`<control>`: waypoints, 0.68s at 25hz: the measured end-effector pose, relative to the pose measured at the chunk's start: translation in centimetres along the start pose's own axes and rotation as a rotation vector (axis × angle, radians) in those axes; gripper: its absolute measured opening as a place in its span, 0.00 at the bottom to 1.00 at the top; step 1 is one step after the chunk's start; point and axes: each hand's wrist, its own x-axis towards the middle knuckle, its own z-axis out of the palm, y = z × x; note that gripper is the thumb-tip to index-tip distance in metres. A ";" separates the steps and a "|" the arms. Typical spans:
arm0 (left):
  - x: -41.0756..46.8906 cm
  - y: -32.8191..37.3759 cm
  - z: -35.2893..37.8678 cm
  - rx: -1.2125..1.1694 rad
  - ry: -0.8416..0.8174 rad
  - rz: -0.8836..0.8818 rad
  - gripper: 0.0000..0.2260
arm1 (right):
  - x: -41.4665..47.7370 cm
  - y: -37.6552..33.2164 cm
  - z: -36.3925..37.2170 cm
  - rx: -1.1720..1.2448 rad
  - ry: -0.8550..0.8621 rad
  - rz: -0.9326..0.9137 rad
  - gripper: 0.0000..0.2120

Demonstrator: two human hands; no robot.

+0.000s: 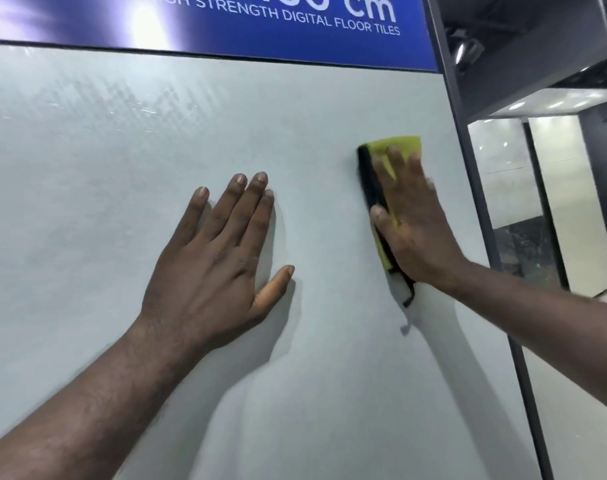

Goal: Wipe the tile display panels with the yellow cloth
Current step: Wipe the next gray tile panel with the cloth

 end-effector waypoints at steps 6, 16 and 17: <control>2.9 3.3 1.2 -0.014 0.001 0.040 0.38 | 0.1 6.6 -1.3 0.006 0.066 0.182 0.31; 2.1 4.6 1.9 0.018 -0.017 0.060 0.37 | 1.6 9.1 -1.4 0.003 0.209 0.212 0.31; 2.0 4.6 1.9 0.017 -0.019 0.059 0.37 | -0.3 9.4 -0.6 -0.011 0.215 0.256 0.30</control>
